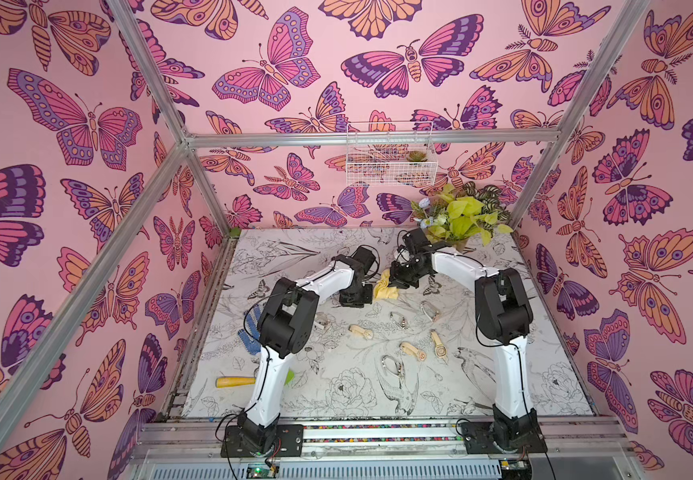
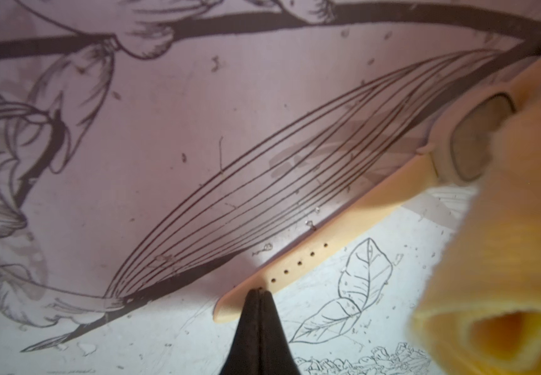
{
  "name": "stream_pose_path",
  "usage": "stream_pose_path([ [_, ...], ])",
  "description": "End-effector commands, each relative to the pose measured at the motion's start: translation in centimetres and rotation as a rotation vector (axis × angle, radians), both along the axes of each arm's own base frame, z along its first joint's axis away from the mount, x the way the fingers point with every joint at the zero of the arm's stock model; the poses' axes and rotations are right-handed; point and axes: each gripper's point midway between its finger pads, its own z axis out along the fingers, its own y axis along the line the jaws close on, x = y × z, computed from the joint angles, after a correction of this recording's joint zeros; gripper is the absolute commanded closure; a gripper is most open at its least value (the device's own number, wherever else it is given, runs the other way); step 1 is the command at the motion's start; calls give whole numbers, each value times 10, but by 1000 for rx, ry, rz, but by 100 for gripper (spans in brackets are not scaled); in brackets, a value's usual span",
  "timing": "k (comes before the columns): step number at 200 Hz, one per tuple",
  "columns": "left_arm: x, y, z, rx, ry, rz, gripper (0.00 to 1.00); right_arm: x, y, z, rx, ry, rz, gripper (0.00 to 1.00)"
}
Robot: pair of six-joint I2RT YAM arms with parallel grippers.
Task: Wipe the watch dial
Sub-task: Wipe the dirt from the watch dial.
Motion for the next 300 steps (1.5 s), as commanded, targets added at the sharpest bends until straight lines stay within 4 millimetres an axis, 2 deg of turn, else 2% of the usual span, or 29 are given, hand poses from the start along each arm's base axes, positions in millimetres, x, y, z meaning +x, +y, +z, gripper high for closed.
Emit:
stream_pose_path([
  [1,-17,12,-32,61,78,14,100,-7,5,-20,-35,29,36,100],
  [33,-19,14,-31,65,81,22,100,-9,-3,-38,-95,58,19,100],
  [69,-23,19,-33,77,87,30,100,-6,-19,-43,-191,68,-9,100],
  [120,-26,30,-39,80,111,65,100,-3,-49,-40,-261,87,-63,100],
  [203,-28,34,-45,91,123,62,100,-4,-96,-31,-409,72,-123,100],
  [221,-29,35,-44,91,123,60,100,-2,-97,-24,-414,51,-127,100],
  [251,-26,32,-37,81,106,58,100,7,-74,-4,-314,-9,-76,100],
  [276,-19,29,-26,66,77,57,100,13,-63,24,-273,-79,-48,100],
  [300,-10,24,-13,54,44,57,100,14,-52,60,-196,-146,-32,100],
])
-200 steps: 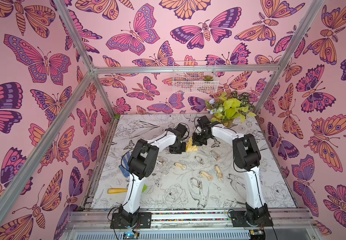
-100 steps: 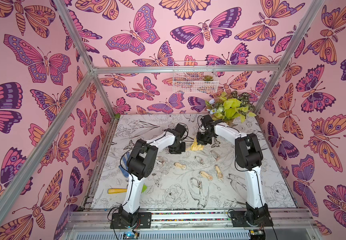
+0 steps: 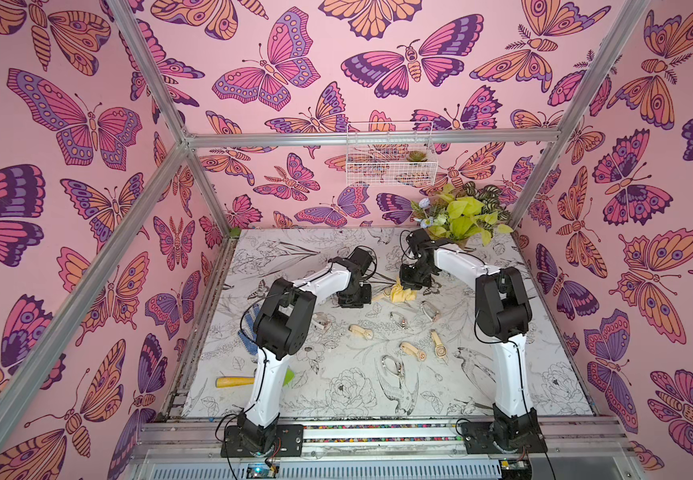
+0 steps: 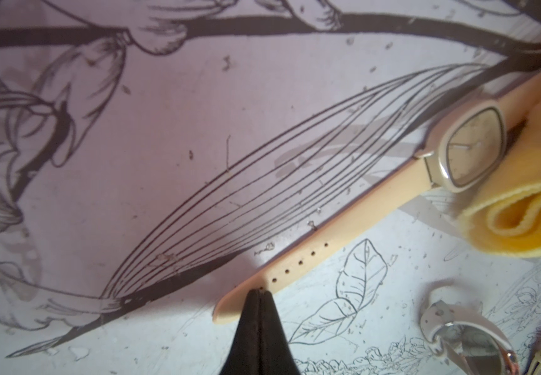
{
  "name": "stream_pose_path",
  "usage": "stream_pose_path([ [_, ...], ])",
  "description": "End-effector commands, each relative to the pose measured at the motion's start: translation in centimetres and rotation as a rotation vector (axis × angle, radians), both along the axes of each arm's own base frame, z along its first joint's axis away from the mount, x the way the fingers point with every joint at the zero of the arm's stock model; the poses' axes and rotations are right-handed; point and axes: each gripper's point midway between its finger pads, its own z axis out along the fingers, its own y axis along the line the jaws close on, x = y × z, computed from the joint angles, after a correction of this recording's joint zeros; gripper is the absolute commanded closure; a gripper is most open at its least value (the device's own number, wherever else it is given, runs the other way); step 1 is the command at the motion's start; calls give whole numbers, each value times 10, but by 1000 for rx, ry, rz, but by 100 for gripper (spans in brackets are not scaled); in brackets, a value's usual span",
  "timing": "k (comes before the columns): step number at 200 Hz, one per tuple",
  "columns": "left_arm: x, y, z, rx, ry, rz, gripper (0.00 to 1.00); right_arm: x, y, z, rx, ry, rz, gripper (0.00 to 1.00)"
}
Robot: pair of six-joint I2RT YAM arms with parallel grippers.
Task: Wipe the watch dial
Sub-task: Wipe the dirt from the watch dial, then pick up the watch at the center of the board.
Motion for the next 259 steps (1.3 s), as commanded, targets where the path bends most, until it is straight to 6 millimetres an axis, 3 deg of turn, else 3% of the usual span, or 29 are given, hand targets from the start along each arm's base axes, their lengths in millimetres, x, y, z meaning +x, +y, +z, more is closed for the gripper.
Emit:
stream_pose_path([
  [1,-11,21,-12,93,54,16,100,6,11,68,79,-132,45,100],
  [30,3,14,9,75,6,19,100,-10,17,101,141,-172,72,100],
  [86,8,9,60,74,-80,44,99,-52,4,105,152,-165,83,100],
  [101,1,12,72,81,-86,70,76,-61,0,103,148,-160,81,100],
  [131,-18,19,89,102,-80,126,4,-77,-7,101,148,-163,74,100],
  [134,-20,20,91,106,-80,130,0,-78,-7,101,148,-163,72,100],
  [225,-79,20,104,19,28,279,0,-110,-21,87,150,-158,29,100],
  [229,-81,20,104,14,36,293,0,-112,-21,96,159,-184,28,100],
  [259,-100,24,98,5,87,418,0,-118,-22,94,161,-191,16,100],
])
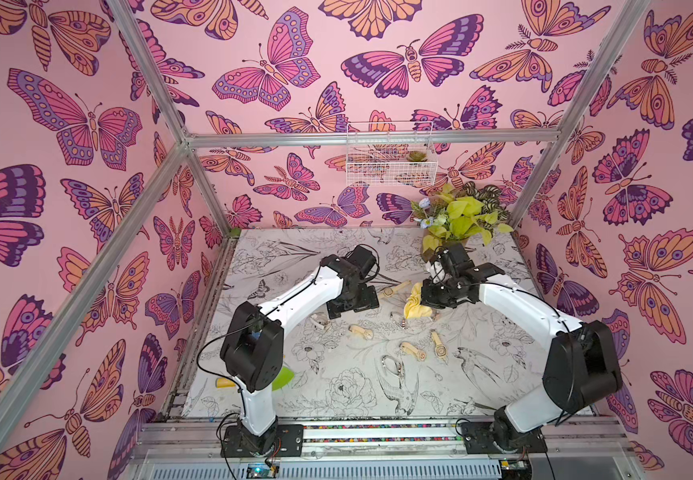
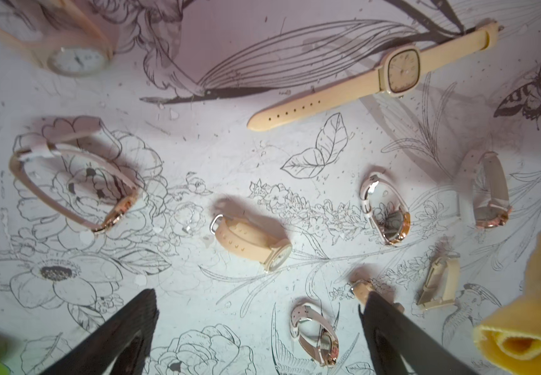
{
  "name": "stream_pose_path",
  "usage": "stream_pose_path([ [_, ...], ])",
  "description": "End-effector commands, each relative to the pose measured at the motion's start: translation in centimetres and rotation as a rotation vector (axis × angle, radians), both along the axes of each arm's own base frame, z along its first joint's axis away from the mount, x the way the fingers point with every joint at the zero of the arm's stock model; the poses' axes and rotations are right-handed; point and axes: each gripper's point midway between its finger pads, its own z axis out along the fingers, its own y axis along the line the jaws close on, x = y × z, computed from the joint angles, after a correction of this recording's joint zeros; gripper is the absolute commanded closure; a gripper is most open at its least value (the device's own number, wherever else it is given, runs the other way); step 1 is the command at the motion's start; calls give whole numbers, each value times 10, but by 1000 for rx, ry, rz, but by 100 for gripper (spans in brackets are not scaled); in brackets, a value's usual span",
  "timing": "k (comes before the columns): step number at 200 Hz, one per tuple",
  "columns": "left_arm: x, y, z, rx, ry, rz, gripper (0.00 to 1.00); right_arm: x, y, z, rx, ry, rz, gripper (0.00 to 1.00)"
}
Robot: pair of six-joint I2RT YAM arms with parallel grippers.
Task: Wipe the watch dial
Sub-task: Pick up the watch at the center of the board.
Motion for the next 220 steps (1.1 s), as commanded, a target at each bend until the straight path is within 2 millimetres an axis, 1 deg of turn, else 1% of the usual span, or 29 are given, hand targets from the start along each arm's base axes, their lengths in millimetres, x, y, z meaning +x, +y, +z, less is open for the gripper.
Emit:
stream_pose_path([
  [1,-21,5,1,-18,51,130,0,-1,3,10,16,-42,-17,100],
  [37,-41,7,-5,1,89,266,0,-8,-3,5,3,-47,-35,100],
  [74,-65,7,-18,12,169,430,0,-14,-8,0,-9,-47,-47,100],
  [104,-77,-2,-21,9,192,518,0,-17,-12,-4,-23,-45,-60,100],
  [156,-102,-23,-15,-24,175,690,0,-20,-16,-8,-31,-46,-83,100],
  [177,-112,-35,-11,-42,152,719,8,-20,-18,-8,-35,-49,-91,100],
  [189,-115,-44,-14,-64,146,715,10,-21,-19,-7,-36,-49,-97,100],
  [202,-120,-49,-19,-59,157,713,11,-21,-20,-7,-35,-52,-103,100],
  [220,-125,-56,-30,-70,173,722,12,-23,-20,-9,-32,-50,-109,100],
])
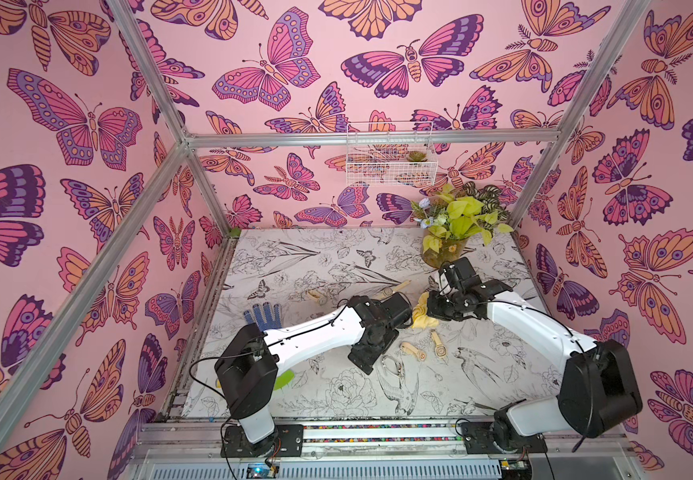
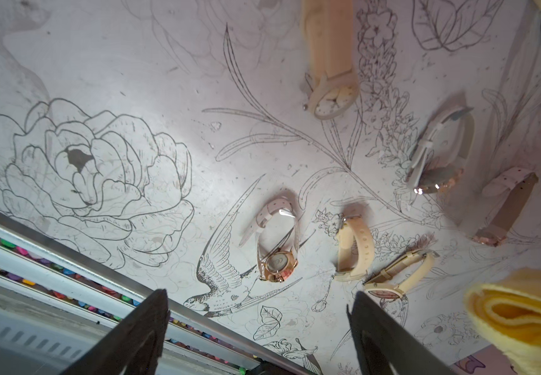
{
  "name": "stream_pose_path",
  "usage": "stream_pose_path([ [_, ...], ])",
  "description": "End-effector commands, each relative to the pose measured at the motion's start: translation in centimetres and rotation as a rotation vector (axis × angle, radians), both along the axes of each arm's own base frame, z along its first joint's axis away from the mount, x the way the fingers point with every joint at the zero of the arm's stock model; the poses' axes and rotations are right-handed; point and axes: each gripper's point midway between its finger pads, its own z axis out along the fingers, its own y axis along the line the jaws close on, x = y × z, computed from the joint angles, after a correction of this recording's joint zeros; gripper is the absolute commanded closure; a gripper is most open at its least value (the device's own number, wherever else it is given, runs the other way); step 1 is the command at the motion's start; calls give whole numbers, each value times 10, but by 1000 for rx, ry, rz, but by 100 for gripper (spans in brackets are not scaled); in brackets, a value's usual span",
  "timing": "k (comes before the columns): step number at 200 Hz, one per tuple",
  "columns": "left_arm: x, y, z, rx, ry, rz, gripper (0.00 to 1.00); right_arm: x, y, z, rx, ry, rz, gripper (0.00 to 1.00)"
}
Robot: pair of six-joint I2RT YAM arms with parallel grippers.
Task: Wipe the watch dial
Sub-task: Pick up the watch at the center of the board.
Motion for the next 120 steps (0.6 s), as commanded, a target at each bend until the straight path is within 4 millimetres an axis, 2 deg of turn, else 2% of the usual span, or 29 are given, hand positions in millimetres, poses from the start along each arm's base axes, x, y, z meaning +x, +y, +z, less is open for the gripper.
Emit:
stream_pose_path([
  [1,-4,3,-18,19,6,81,12,-1,-1,4,1,-22,-18,100],
  [44,-6,-7,-43,-18,-4,97,13,-3,-3,-1,-6,-13,-22,100],
  [99,1,-26,-60,-37,-13,73,13,-4,-4,-4,-8,-8,-26,100],
  [120,0,-35,-67,-47,-2,65,18,-5,-6,-3,-14,-9,-29,100],
])
